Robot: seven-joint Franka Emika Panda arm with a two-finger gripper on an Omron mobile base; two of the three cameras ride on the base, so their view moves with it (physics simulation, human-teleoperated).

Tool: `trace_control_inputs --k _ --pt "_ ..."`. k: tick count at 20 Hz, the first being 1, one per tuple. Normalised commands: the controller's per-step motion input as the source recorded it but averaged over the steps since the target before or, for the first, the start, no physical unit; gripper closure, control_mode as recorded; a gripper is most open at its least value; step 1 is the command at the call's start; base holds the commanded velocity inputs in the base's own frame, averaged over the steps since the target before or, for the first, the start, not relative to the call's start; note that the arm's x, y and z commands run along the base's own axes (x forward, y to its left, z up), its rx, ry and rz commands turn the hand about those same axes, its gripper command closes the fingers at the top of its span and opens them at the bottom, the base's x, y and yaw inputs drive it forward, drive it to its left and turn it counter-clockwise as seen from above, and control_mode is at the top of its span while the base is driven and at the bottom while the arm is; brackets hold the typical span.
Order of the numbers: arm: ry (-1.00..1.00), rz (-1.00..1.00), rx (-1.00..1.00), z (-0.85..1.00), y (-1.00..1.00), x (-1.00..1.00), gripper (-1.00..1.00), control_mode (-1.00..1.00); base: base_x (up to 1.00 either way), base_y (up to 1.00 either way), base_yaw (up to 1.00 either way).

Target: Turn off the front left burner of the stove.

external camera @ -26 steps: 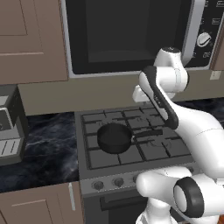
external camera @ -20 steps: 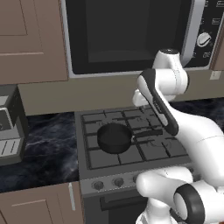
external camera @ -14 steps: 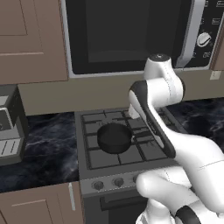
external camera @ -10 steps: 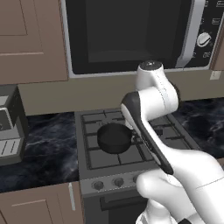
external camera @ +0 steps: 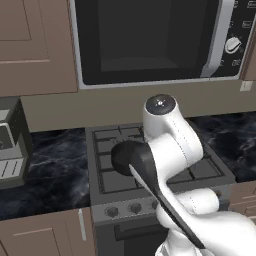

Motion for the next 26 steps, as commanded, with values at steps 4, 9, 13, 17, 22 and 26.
trace_control_inputs --k 4,9,13,17,22,26 --pt "0.00 0.67 -0.31 -0.17 0.29 -0.62 -1.00 -1.00 0.00 0.00 0.00" --pt "0.01 0.66 -0.33 -0.26 0.33 -0.46 -1.00 -1.00 0.00 0.00 0.00" --pt "0.01 0.64 -0.35 -0.32 0.31 -0.40 -1.00 -1.00 0.00 0.00 0.00" --pt "0.00 0.58 -0.34 -0.36 0.20 -0.23 -1.00 -1.00 0.00 0.00 0.00" --pt "0.00 0.50 -0.34 -0.37 0.12 -0.11 -1.00 -1.00 0.00 0.00 0.00" --pt "-0.11 0.42 -0.35 -0.28 0.13 -0.10 -1.00 -1.00 0.00 0.00 0.00"
